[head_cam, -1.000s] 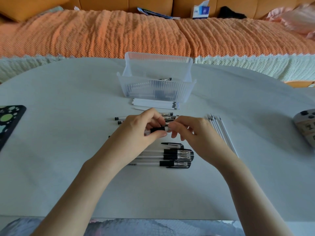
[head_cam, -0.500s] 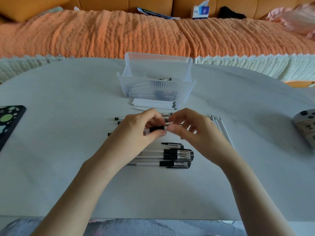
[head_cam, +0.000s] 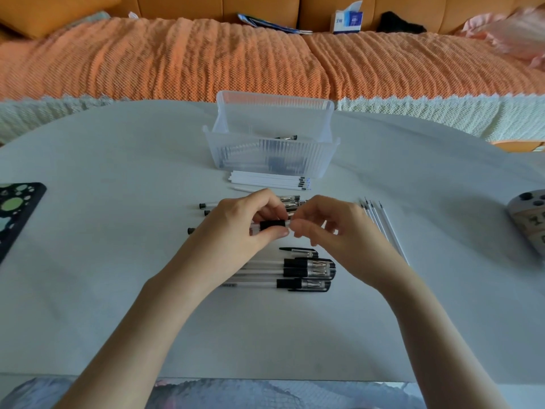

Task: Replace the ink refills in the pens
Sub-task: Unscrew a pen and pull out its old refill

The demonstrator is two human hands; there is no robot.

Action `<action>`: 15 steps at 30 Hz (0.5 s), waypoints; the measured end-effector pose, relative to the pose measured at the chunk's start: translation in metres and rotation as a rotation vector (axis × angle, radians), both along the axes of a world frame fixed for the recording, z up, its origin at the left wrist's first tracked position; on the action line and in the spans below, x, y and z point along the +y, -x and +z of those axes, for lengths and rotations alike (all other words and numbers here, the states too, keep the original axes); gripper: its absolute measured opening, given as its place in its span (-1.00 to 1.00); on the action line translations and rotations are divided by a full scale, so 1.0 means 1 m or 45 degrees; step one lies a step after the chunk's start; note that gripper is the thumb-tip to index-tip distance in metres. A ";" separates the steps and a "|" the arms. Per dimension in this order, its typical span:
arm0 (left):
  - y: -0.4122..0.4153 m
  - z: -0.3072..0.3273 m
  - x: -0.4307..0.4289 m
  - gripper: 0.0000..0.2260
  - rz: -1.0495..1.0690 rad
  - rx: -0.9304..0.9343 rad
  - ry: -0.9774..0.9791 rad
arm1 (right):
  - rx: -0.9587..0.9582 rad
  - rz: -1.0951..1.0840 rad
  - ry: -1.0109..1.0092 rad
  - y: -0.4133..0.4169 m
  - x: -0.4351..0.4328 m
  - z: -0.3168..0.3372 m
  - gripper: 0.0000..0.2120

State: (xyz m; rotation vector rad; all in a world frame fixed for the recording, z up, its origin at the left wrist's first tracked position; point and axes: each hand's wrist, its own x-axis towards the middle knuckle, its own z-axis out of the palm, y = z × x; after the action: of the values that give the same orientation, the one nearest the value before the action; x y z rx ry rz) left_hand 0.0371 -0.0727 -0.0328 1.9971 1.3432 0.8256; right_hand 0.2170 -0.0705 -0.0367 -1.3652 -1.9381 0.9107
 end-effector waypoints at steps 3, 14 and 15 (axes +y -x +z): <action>0.000 -0.001 0.000 -0.86 0.010 0.013 -0.010 | -0.018 -0.038 -0.005 0.001 0.000 0.001 -0.71; 0.001 -0.001 -0.001 -0.86 0.010 0.012 0.004 | 0.035 -0.063 0.007 0.000 -0.001 0.002 -0.71; 0.001 -0.001 0.000 -0.86 0.016 0.007 0.007 | 0.036 -0.056 0.003 0.000 0.000 0.003 -0.75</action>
State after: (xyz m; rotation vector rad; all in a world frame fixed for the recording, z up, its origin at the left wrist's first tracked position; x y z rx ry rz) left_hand 0.0359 -0.0731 -0.0339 1.9895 1.3613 0.8219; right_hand 0.2168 -0.0710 -0.0340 -1.3839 -1.8787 0.9071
